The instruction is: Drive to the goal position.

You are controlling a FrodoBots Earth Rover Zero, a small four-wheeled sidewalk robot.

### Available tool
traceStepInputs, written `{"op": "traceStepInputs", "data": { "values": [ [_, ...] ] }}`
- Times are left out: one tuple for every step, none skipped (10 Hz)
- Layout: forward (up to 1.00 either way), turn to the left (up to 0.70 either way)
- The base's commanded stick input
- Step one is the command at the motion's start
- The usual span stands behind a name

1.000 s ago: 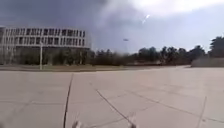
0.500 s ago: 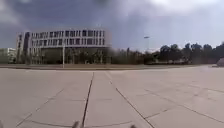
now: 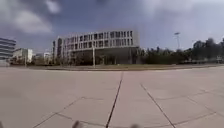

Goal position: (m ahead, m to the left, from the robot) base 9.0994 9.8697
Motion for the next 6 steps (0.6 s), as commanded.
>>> {"op": "traceStepInputs", "data": {
  "values": [
    [0.0, 0.7],
    [0.0, 0.7],
    [0.0, 0.7],
    [0.0, 0.7],
    [0.0, 0.7],
    [0.0, 0.7]
  ]
}}
